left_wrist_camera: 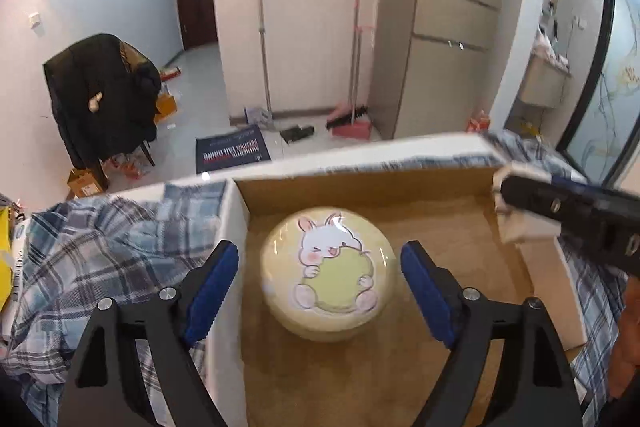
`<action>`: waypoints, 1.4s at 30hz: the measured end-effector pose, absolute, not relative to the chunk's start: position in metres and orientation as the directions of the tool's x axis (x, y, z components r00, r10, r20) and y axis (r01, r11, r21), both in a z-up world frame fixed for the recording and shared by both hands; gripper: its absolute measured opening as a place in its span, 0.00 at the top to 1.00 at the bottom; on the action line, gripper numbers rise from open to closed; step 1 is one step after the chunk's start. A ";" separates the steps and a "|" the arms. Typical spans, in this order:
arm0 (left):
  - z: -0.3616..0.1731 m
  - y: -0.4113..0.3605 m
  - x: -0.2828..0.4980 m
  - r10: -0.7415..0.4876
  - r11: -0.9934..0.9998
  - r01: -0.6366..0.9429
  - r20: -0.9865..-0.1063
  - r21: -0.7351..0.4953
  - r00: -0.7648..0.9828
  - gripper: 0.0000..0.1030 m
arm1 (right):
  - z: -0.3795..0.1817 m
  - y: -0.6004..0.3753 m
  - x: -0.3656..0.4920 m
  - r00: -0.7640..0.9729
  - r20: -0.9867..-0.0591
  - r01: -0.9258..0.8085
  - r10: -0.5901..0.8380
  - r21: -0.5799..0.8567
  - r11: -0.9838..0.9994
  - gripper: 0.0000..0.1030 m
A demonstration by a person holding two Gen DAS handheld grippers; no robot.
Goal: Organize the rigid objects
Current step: 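Carry the tin into the cardboard box and open the left tool, then lower the white adapter into the box beside the tin and open the right tool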
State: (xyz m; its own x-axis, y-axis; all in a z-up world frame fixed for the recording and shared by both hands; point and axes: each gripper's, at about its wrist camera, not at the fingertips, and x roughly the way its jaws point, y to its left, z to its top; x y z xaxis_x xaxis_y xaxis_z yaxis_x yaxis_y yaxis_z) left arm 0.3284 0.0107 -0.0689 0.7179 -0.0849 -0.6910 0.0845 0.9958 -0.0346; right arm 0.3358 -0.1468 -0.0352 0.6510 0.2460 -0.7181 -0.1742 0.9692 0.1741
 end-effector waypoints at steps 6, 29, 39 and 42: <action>-0.039 0.039 0.306 -0.070 0.992 0.005 -0.512 -0.127 0.856 0.17 | -0.041 -0.144 0.337 0.644 -0.722 -0.185 0.251 0.171 0.968 0.48; 0.004 0.028 0.266 0.181 0.983 -0.171 -0.264 0.061 0.947 0.00 | -0.055 -0.135 0.338 0.623 -0.748 -0.193 0.227 0.134 0.972 0.30; 0.081 0.007 0.194 0.082 0.994 -0.073 -0.118 0.080 0.990 0.00 | 0.021 -0.148 0.286 0.730 -0.657 -0.172 0.188 0.090 0.981 0.22; 0.096 -0.002 0.148 0.143 0.987 -0.141 -0.018 0.082 0.990 0.00 | 0.039 -0.156 0.255 0.759 -0.624 -0.200 0.187 0.051 0.979 0.22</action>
State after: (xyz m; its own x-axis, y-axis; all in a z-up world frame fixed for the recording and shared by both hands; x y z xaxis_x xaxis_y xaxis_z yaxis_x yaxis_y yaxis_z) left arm 0.1483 -0.0024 0.0965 0.9896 0.1430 -0.0182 -0.1410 0.9866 0.0821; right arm 0.2553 -0.1559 0.0395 0.7590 0.1874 -0.6235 -0.1998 0.9785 0.0509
